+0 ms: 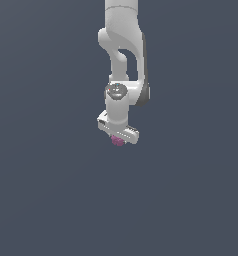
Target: Pick up the object and move it to a goal position.
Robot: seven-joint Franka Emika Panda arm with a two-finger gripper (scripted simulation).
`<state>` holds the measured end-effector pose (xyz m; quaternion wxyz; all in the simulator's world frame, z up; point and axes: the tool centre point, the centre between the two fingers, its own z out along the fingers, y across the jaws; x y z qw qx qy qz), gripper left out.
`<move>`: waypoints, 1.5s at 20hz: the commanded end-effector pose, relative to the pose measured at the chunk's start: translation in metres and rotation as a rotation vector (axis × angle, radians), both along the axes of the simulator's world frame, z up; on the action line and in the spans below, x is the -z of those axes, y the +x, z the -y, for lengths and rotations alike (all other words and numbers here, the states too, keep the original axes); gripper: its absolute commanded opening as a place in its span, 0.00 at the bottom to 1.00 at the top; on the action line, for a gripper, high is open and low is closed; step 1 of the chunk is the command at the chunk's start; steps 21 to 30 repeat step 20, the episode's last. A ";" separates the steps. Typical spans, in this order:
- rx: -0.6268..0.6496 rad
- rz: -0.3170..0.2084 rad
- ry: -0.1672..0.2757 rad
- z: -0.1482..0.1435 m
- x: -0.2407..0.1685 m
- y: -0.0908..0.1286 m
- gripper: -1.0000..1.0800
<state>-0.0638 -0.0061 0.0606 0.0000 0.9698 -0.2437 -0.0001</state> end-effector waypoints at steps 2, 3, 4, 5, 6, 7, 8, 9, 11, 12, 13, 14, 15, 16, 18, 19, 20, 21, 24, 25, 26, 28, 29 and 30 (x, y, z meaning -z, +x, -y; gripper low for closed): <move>0.000 0.001 -0.001 -0.003 -0.016 0.016 0.00; 0.000 0.001 -0.001 -0.004 -0.021 0.022 0.00; 0.000 0.001 -0.001 -0.005 -0.026 0.027 0.00; 0.000 0.001 -0.001 -0.006 -0.031 0.033 0.00; 0.000 0.001 -0.001 -0.007 -0.036 0.038 0.00; 0.000 0.001 -0.001 -0.007 -0.040 0.043 0.00; 0.000 0.001 -0.001 -0.008 -0.044 0.047 0.00; 0.000 0.001 -0.001 -0.009 -0.047 0.051 0.00; 0.000 0.001 -0.001 -0.010 -0.053 0.058 0.00; 0.000 0.001 -0.001 -0.010 -0.056 0.061 0.00; 0.000 0.001 -0.001 -0.011 -0.058 0.063 0.00; 0.000 0.001 -0.001 -0.011 -0.059 0.065 0.00; 0.000 0.001 -0.001 -0.011 -0.061 0.067 0.00; 0.000 0.001 -0.001 -0.012 -0.062 0.069 0.00; 0.000 0.000 0.000 -0.012 -0.063 0.070 0.00; 0.000 0.000 0.000 -0.012 -0.063 0.071 0.00; 0.000 0.000 0.000 -0.012 -0.063 0.071 0.00; 0.000 0.000 0.000 -0.012 -0.063 0.071 0.00; 0.000 0.000 0.000 -0.012 -0.063 0.071 0.00; 0.000 0.000 0.000 -0.012 -0.063 0.071 0.00; 0.000 0.000 0.000 -0.012 -0.063 0.071 0.00; 0.000 0.000 0.000 -0.012 -0.063 0.071 0.00; 0.000 0.000 0.000 -0.012 -0.063 0.071 0.00; 0.000 0.000 0.000 -0.012 -0.063 0.071 0.00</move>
